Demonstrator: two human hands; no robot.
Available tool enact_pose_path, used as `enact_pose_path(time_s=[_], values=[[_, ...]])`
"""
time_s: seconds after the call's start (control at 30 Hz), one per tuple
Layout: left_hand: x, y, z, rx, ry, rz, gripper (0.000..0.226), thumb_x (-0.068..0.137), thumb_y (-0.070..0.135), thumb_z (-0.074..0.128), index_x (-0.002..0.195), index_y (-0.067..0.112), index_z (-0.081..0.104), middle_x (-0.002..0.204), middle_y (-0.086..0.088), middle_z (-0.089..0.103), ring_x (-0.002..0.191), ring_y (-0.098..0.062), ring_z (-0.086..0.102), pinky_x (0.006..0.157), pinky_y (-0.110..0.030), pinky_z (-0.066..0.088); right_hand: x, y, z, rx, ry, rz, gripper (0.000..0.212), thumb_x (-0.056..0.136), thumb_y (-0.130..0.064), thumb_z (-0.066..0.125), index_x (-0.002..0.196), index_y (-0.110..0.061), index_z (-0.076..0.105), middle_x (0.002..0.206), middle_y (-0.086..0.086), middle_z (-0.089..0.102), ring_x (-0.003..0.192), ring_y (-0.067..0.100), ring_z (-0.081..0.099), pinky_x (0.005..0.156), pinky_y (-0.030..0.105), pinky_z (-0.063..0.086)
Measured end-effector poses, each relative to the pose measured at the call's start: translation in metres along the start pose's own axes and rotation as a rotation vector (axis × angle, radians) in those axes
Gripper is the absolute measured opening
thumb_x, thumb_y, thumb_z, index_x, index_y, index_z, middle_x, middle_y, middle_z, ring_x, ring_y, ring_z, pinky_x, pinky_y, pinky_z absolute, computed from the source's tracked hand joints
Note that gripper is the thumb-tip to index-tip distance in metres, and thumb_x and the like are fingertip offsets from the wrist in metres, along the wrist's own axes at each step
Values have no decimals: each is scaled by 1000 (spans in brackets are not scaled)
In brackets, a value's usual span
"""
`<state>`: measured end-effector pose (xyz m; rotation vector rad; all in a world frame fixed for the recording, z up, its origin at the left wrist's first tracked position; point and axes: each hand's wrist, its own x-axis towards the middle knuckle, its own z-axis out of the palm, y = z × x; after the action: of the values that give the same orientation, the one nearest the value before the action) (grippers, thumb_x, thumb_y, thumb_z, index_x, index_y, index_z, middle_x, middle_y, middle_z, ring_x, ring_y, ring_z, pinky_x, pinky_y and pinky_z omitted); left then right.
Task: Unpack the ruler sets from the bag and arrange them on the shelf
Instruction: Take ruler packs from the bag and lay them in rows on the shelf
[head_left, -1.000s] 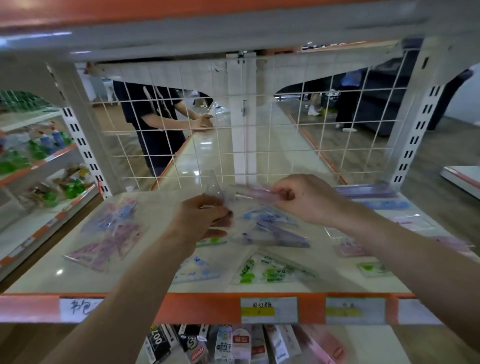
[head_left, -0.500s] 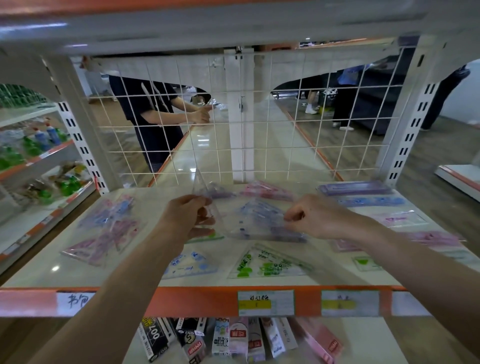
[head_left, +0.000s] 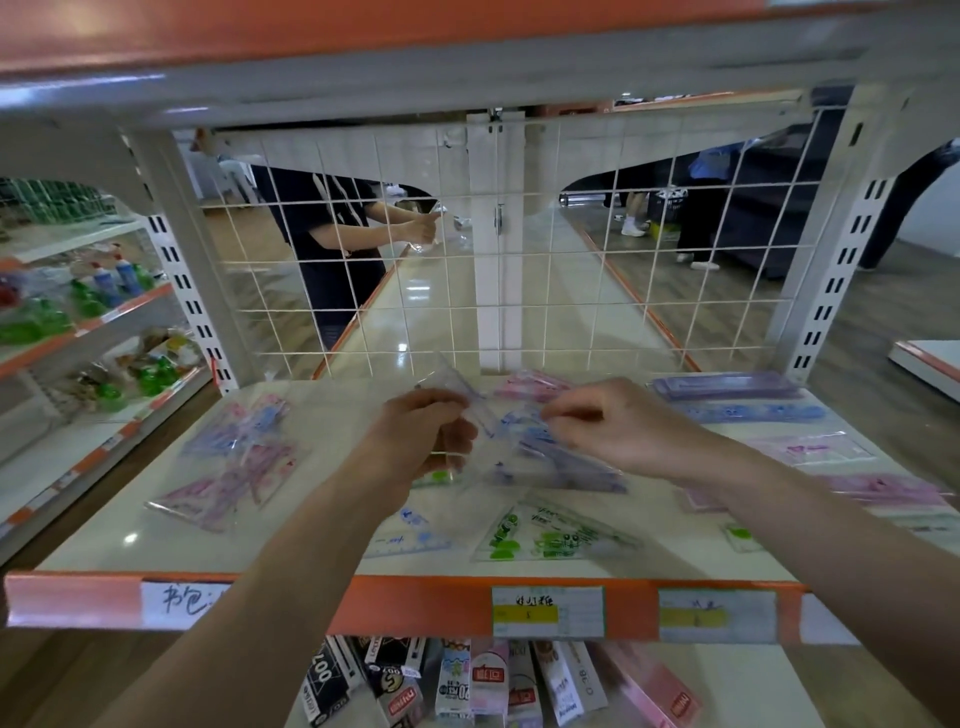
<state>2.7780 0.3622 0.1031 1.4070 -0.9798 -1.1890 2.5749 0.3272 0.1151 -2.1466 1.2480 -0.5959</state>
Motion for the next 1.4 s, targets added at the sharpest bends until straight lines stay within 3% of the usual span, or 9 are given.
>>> enact_pose_path(time_s=[0.13,0.37,0.47,0.57,0.73,0.8,1.03,1.23,1.4], values=[[-5,3,11,24,-148,-11,18,97,8,47,92,10,64,63,-6,59,57,-19,62,67,-35,52,10,-17,8,349,-23,61,28,94,-23,58,120,-15,62,94,0,71,72,4,65,55,7,45],[-7,1,12,283,-184,62,32,89,18,62,120,22,54,85,-4,64,64,-13,62,70,-31,54,18,-17,20,440,19,80,79,84,-2,64,146,-30,22,82,14,69,58,12,65,56,23,52],[-12,0,11,395,-246,139,34,85,18,68,114,31,55,105,4,61,82,-13,64,79,-30,54,19,-13,12,492,88,137,49,89,0,58,134,-11,43,79,12,66,55,12,65,56,23,56],[-10,0,13,428,-132,190,23,85,18,67,108,22,64,99,6,63,78,-10,63,73,-23,55,19,-8,9,500,76,180,16,94,-3,53,106,-4,64,74,8,66,56,11,65,58,22,58],[-11,-1,16,637,-202,250,40,80,35,70,118,30,60,90,9,63,82,-2,61,74,-16,47,17,-2,7,610,95,237,13,93,-3,55,89,-6,67,73,14,66,52,12,65,52,20,55],[-9,-3,19,632,-175,303,27,87,31,65,113,28,63,86,12,63,73,3,60,68,-14,48,18,-1,6,641,100,257,14,94,-5,54,92,-1,67,72,13,65,51,13,64,52,21,55],[1,-1,18,299,-14,177,12,93,10,57,92,13,68,77,-3,71,58,-13,62,64,-30,56,12,7,10,-254,226,-60,29,90,-25,60,119,-26,63,94,-5,51,79,10,50,65,23,33],[3,-3,16,249,-26,143,13,94,6,54,92,11,65,75,-5,72,58,-12,63,62,-27,57,8,10,12,-552,194,-234,49,89,-32,62,135,-26,48,126,-9,43,119,12,41,77,22,30],[2,-2,17,389,-12,146,11,93,12,54,94,13,65,77,-3,69,62,-12,60,65,-26,53,9,5,6,-595,123,-191,47,91,-33,59,136,-25,49,128,-7,49,119,15,43,84,24,33]])
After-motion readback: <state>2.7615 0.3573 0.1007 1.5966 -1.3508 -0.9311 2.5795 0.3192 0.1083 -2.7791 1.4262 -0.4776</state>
